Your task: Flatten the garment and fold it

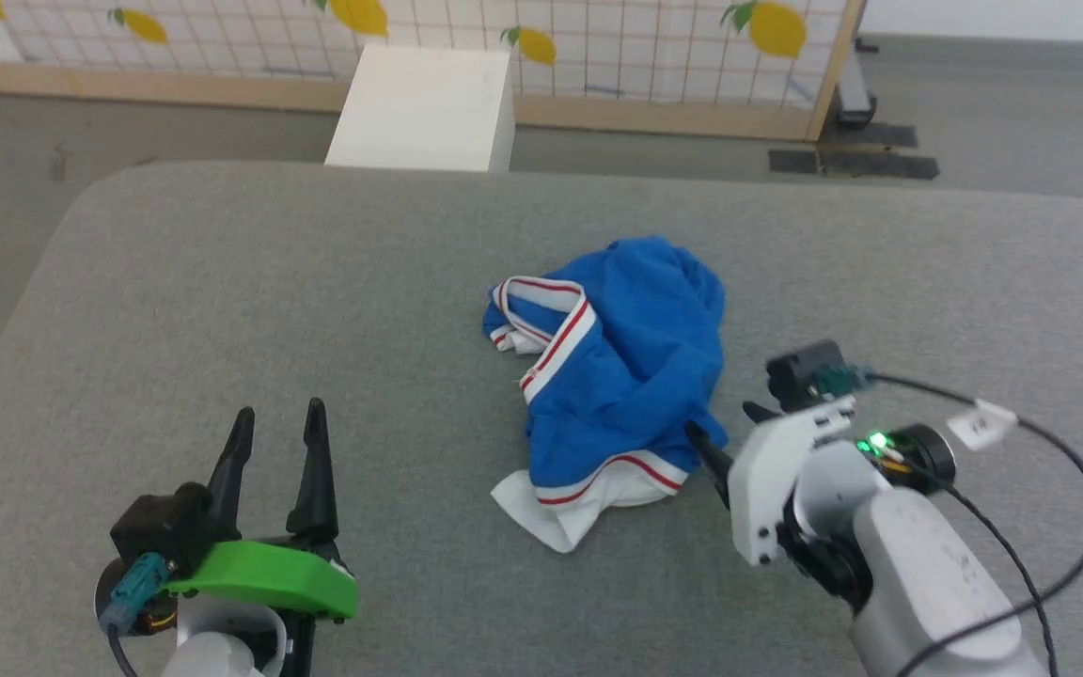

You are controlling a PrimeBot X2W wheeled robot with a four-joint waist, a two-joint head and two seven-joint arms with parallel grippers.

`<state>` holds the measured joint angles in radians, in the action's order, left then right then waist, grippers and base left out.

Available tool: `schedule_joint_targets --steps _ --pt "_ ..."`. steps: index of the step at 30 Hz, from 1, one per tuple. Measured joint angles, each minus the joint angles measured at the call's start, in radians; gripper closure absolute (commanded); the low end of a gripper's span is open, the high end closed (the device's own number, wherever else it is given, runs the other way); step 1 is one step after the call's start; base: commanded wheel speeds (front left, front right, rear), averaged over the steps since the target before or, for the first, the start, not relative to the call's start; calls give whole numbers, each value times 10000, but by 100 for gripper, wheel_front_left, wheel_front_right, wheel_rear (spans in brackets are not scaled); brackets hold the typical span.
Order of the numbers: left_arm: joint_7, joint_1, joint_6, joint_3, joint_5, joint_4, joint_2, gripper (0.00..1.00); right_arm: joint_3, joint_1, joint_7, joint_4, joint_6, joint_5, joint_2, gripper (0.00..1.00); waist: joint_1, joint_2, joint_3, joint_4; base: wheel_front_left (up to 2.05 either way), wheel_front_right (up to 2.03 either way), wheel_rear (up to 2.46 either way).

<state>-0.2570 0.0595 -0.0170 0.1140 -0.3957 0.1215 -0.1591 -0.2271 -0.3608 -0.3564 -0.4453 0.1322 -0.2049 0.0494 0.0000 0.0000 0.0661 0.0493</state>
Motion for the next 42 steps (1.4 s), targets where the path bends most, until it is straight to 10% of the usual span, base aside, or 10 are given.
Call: schedule_joint_targets --steps 4,5,7,15,21,26,27,29,42 --pt "0 139 282 -234 88 155 199 0 -652 -859 -571 -759 0 50 12 0 0 0 329 298 0 0 0" --pt "-2 184 343 -311 105 203 255 0 -780 -949 -704 -972 0 31 2 21 0 0 415 376 0 0 0" --pt "0 243 431 -426 182 293 334 0 -976 -988 -738 -1252 0 -44 -10 100 0 0 552 502 0 0 0" --pt "0 249 719 -849 531 483 566 0 -560 -1110 -140 -1279 4 -416 138 100 0 0 724 613 0 0 0" --pt "0 358 957 -917 637 629 685 0 2010 -1717 -784 -652 -4 502 2403 100 0 0 581 509 0 0 0" --pt "0 401 1041 -941 637 911 721 0 2964 -1341 -1465 -1060 -2 1078 2516 100 0 0 584 516 0 0 0" --pt "0 396 1043 -955 635 986 729 0 3143 -1174 -1442 -1145 -2 1087 2351 89 0 1 567 499 0 0 0" --pt "-2 393 1051 -995 635 1049 732 0 3375 -922 -1220 -1154 0 1221 2096 0 0 0 540 434 0 0 0" --pt "0 359 1039 -926 366 1390 909 0 5208 2128 2554 2869 0 698 123 0 0 0 -244 108 0 0 0"
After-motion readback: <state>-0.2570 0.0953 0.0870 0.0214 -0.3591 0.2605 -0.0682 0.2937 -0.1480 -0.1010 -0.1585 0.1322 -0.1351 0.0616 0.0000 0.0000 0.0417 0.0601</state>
